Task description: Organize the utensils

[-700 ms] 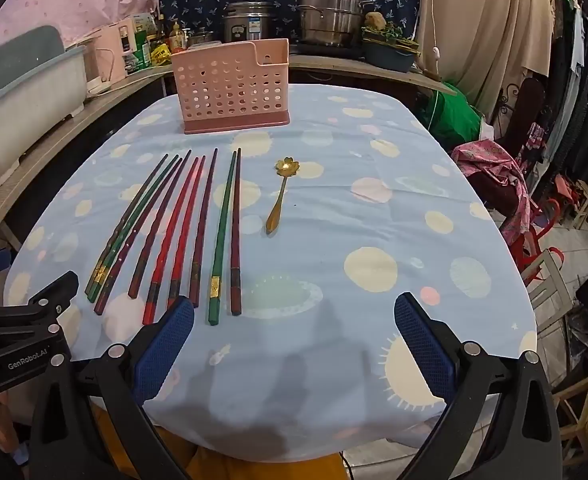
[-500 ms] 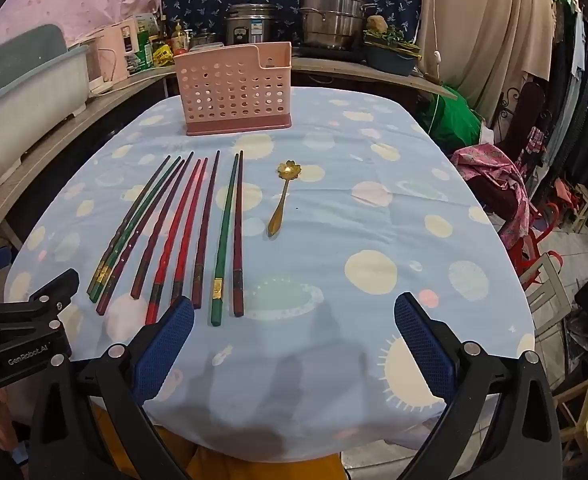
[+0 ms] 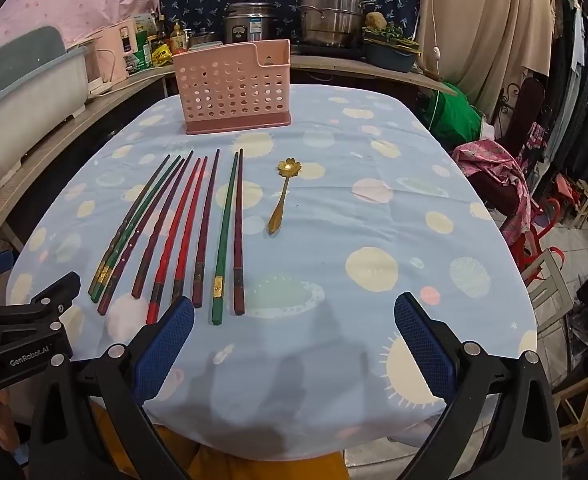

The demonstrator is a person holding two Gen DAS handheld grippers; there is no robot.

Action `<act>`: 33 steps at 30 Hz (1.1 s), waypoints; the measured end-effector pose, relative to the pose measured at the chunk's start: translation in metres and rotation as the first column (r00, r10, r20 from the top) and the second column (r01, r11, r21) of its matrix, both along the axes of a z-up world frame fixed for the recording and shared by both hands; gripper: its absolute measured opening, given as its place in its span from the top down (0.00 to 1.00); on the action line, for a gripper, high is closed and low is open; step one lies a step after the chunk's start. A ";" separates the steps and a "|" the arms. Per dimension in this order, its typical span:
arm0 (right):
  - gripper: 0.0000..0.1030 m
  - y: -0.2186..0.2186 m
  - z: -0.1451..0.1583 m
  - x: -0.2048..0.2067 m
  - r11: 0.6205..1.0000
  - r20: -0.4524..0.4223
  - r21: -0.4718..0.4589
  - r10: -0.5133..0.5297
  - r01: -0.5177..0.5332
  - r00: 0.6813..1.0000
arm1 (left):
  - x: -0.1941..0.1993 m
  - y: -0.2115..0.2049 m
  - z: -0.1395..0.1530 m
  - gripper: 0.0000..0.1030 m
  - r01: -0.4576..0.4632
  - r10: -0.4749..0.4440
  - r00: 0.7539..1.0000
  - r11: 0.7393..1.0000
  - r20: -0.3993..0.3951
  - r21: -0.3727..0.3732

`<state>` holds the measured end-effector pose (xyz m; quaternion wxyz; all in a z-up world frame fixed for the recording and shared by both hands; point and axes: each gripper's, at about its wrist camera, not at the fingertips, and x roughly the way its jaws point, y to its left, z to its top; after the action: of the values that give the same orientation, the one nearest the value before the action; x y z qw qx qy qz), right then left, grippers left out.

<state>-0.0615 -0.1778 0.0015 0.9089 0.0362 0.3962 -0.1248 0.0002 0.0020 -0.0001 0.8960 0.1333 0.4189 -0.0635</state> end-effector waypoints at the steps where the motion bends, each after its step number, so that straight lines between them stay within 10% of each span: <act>1: 0.07 0.000 0.000 0.000 1.000 0.000 0.000 -0.001 0.001 1.000 | 0.000 0.000 0.000 0.07 0.000 0.000 1.000 1.000 -0.002 -0.001; 33: 0.07 0.000 -0.004 0.001 1.000 -0.012 0.012 -0.009 0.009 1.000 | 0.002 0.002 -0.001 0.07 0.000 0.000 1.000 1.000 -0.005 -0.002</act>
<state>-0.0606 -0.1777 -0.0024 0.9057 0.0426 0.4022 -0.1268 0.0020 0.0045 -0.0007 0.8950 0.1320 0.4213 -0.0642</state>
